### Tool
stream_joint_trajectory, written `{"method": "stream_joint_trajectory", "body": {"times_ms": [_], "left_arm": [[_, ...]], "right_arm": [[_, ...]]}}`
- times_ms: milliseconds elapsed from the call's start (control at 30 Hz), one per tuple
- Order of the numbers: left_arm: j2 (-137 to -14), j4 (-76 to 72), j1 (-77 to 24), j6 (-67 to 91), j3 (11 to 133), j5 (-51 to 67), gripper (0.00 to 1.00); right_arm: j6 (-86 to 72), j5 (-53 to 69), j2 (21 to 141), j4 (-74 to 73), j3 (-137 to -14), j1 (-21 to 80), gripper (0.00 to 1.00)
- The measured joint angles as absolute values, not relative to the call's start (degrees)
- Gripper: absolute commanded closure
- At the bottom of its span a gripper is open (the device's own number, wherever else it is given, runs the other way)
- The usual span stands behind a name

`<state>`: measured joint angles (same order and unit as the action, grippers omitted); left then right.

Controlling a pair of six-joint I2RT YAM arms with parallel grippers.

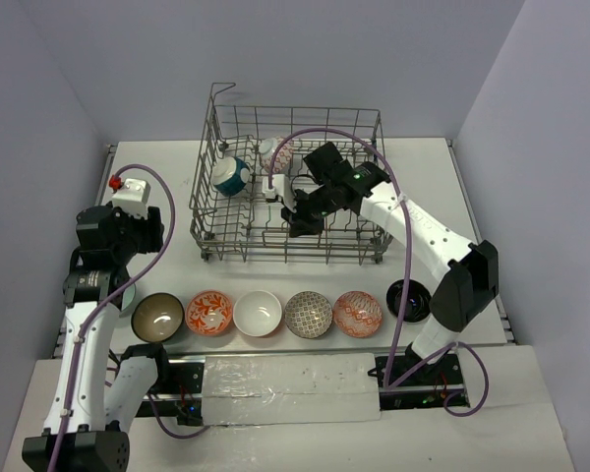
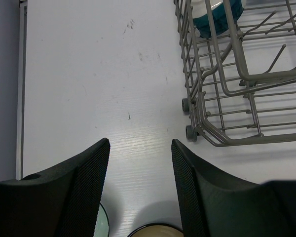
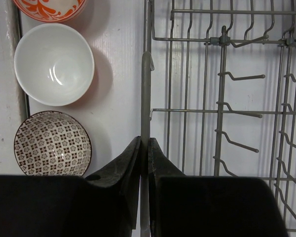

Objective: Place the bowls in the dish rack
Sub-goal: Move the dish rack to the center of the board.

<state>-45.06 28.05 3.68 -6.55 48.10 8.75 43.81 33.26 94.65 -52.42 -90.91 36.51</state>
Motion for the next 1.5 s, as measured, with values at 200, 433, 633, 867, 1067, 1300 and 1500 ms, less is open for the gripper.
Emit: {"method": "stream_joint_trajectory", "body": {"times_ms": [200, 433, 633, 867, 1067, 1300, 1500], "left_arm": [[-45.0, 28.0, 3.9, -6.5, 48.1, 9.2, 0.41], [-44.8, 28.1, 4.3, -6.3, 48.0, 9.3, 0.4], [-44.7, 28.1, 4.8, -6.3, 47.9, 9.6, 0.41], [-44.7, 28.1, 5.1, -6.3, 47.9, 9.9, 0.4], [-44.7, 28.1, 5.5, -6.3, 47.9, 10.1, 0.4], [-44.7, 28.1, 5.9, -6.3, 47.9, 10.3, 0.4], [-44.7, 28.1, 6.5, -6.3, 47.9, 10.7, 0.4]], "right_arm": [[45.6, 33.5, 95.3, -54.0, -91.9, 36.5, 1.0], [48.0, 33.7, 95.7, -54.9, -92.5, 36.5, 1.0], [50.7, 33.9, 96.2, -56.3, -93.4, 36.5, 1.0], [53.2, 34.2, 97.8, -59.1, -95.8, 36.6, 1.0], [54.8, 34.8, 98.6, -60.6, -96.9, 36.6, 1.0], [56.3, 35.1, 99.2, -61.7, -97.7, 36.6, 1.0], [57.7, 35.2, 99.2, -61.9, -97.7, 36.6, 1.0]]}}
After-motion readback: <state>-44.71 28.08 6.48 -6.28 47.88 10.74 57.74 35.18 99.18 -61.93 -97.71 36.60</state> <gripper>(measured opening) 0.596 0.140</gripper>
